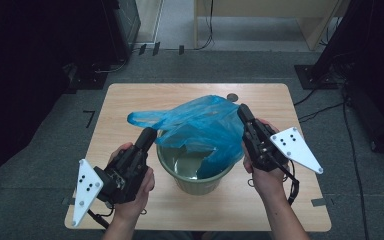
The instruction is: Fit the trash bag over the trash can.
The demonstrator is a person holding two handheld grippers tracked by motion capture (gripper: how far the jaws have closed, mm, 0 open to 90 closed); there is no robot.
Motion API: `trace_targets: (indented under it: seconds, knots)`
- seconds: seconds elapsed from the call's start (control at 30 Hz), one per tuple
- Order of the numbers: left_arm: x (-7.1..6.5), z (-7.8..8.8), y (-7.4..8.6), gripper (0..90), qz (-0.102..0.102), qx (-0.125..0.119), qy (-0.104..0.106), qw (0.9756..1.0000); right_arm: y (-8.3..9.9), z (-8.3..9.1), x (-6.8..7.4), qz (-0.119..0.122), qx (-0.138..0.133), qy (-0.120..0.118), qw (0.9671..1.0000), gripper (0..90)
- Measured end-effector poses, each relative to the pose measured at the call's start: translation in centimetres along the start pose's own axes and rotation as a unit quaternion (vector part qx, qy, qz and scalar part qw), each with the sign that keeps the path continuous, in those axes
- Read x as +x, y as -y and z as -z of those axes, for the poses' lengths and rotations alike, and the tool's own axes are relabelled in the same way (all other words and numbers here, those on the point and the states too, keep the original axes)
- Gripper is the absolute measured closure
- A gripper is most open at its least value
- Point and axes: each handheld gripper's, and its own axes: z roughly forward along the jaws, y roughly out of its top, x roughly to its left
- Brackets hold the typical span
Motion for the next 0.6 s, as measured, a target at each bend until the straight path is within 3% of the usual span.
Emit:
trace_targets:
  seconds: [0.1, 0.2, 0.27, 0.4, 0.53, 0.6]
  knots:
    - [-0.1, 0.5, 0.5, 84.7, -0.004, 0.011, 0.035, 0.9993, 0.1, 0.3, -0.2, 0.002, -0.010, -0.003, 0.9999, 90.0]
    - [0.4, 1.1, 1.1, 74.4, -0.012, 0.017, 0.045, 0.9988, 0.2, 0.8, -0.4, 0.003, -0.019, -0.005, 0.9998, 90.0]
    - [1.0, 1.5, 1.6, 67.1, -0.015, 0.021, 0.033, 0.9991, 0.2, 1.1, -0.6, 0.005, -0.024, -0.002, 0.9997, 90.0]
    - [2.3, 2.2, 2.5, 58.9, -0.002, 0.026, 0.008, 0.9996, 0.1, 1.8, -1.4, 0.000, -0.031, -0.002, 0.9995, 90.0]
    - [3.7, 2.4, 3.3, 58.1, 0.015, 0.042, -0.021, 0.9988, -0.1, 2.5, -2.2, -0.010, -0.042, -0.006, 0.9990, 90.0]
    - [4.4, 1.9, 3.8, 58.1, 0.030, 0.060, -0.036, 0.9971, -0.2, 2.9, -2.5, -0.012, -0.046, -0.008, 0.9988, 90.0]
